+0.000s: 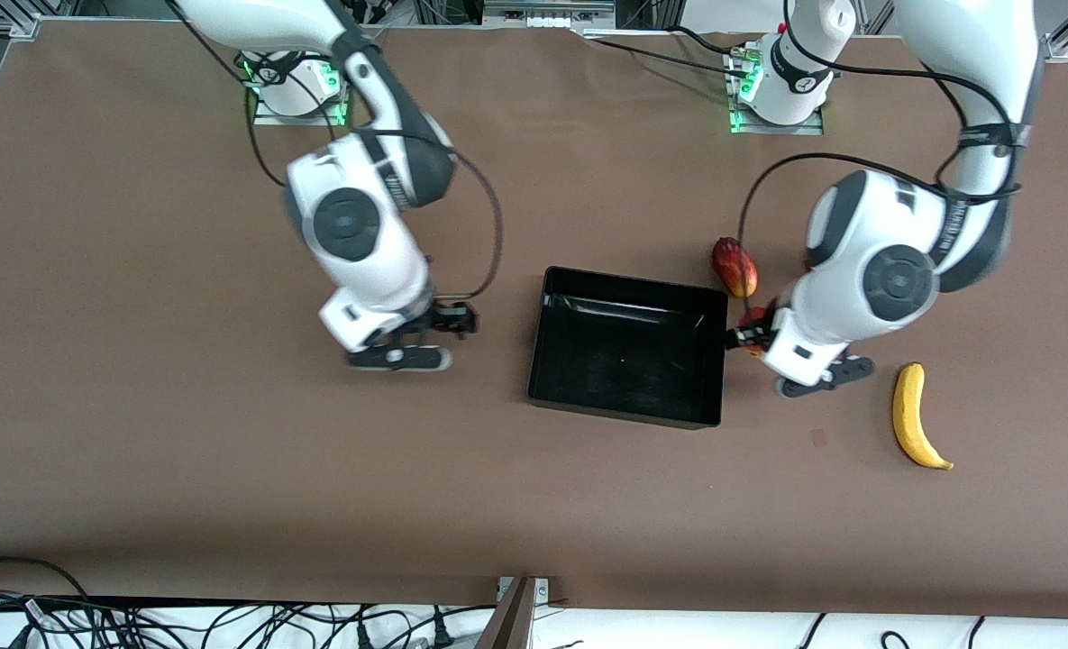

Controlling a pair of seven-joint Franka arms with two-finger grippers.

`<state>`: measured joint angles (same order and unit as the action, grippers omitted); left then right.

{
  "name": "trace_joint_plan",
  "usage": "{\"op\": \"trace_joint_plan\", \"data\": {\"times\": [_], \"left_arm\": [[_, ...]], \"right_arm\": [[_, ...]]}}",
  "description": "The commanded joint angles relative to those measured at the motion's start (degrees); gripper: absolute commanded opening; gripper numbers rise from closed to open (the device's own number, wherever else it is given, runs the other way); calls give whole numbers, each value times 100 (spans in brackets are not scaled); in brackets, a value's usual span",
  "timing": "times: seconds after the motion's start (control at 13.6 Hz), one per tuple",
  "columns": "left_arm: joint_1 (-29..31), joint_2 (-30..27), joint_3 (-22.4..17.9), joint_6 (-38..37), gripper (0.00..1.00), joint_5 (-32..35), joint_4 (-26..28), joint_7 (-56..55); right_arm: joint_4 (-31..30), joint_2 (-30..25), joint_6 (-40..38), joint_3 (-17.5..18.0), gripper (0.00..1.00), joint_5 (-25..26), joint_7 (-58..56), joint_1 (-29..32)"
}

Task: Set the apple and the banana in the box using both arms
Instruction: 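Carry the apple over the box while the right gripper returns to rest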

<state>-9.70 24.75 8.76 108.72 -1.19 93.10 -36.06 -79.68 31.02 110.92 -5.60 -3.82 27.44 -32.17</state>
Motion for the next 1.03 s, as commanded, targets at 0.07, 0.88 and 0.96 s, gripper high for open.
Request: {"op": "trace_joint_plan", "data": {"times": [0.07, 0.88, 0.96], "left_arm": [[-523, 258, 3, -18, 5, -101, -160, -936], [-1148, 1189, 328, 1362, 5, 171, -275, -2564], [-1218, 1225, 328, 1415, 5, 171, -275, -2686]], "right_arm": [[-153, -719, -1129, -835, 100, -58, -877, 45], [-756, -2203, -1987, -1592, 100, 124, -4247, 1664], [-1108, -2458, -1960, -1150, 100, 405, -4194, 2053]]}}
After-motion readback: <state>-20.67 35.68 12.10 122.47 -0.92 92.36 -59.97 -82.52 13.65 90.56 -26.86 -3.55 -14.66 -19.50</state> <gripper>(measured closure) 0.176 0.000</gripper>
